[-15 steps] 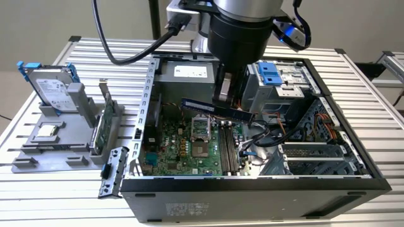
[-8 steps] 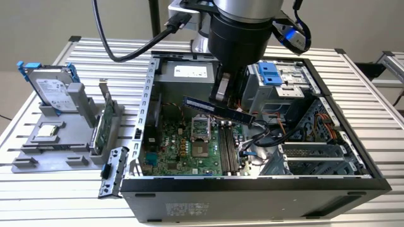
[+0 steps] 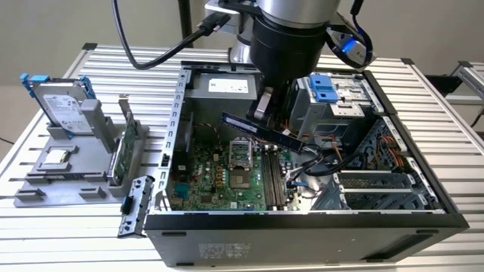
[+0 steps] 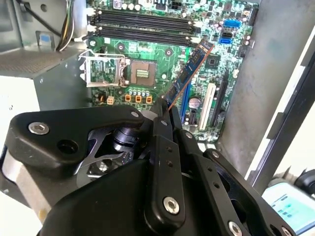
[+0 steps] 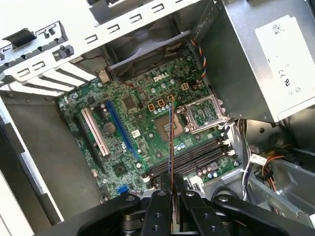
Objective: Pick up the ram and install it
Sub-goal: 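Insert the ram into the slot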
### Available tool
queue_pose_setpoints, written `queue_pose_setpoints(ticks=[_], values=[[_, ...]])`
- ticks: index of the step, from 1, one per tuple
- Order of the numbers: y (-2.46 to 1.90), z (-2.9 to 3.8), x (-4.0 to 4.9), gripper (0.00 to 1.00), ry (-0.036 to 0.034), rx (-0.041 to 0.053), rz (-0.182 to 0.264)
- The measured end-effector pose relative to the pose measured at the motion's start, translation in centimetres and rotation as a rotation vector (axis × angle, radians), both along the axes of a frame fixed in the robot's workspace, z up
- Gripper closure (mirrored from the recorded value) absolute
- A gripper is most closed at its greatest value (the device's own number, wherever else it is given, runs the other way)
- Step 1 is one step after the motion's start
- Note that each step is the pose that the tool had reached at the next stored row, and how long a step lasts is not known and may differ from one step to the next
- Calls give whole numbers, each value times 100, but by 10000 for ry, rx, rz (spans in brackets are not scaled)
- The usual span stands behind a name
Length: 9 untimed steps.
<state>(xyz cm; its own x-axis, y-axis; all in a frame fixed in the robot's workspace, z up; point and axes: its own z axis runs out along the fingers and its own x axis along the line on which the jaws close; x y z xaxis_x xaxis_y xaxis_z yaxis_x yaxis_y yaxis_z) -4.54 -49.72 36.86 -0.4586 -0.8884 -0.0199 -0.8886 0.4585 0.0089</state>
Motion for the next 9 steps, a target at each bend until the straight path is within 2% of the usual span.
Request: queue_pose_setpoints(ticks=[9], values=[[3, -7, 6, 100, 0, 0, -1016]])
